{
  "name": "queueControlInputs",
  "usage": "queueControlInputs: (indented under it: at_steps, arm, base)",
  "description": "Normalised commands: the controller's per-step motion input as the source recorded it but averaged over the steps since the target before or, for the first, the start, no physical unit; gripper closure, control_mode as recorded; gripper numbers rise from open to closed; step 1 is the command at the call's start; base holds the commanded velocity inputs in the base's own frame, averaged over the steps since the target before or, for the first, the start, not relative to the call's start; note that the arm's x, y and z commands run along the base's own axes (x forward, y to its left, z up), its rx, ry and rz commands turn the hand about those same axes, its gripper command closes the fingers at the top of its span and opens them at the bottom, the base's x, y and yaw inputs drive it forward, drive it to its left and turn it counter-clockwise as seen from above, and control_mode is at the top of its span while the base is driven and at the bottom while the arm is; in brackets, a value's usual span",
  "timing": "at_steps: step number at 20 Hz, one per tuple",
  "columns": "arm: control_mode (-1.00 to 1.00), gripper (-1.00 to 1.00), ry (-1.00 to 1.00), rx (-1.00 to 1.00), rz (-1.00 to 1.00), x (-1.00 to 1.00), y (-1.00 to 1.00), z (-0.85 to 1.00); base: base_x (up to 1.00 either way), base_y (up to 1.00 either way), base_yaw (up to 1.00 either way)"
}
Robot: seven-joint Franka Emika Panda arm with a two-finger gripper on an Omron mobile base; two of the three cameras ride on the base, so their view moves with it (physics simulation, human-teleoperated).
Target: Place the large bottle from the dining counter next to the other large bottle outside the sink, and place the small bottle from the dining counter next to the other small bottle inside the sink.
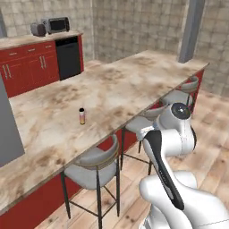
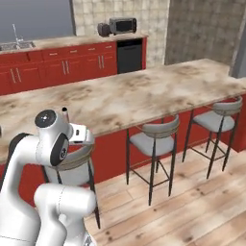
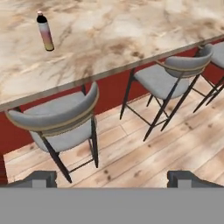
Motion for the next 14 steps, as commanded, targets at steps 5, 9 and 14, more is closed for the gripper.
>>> queueControlInputs:
  at_steps: [5,9,14]
  arm:
    - [1.00,-1.00,0.00,0.00,0.00,0.00,0.00,0.00]
    - [1.00,-1.00,0.00,0.00,0.00,0.00,0.00,0.00]
    - [1.00,-1.00,0.00,0.00,0.00,0.00,0.00,0.00]
  base:
    - [0.36,-0.29,0.57]
    - [0.31,-0.20,0.52]
    - [0.29,-0.11,0.48]
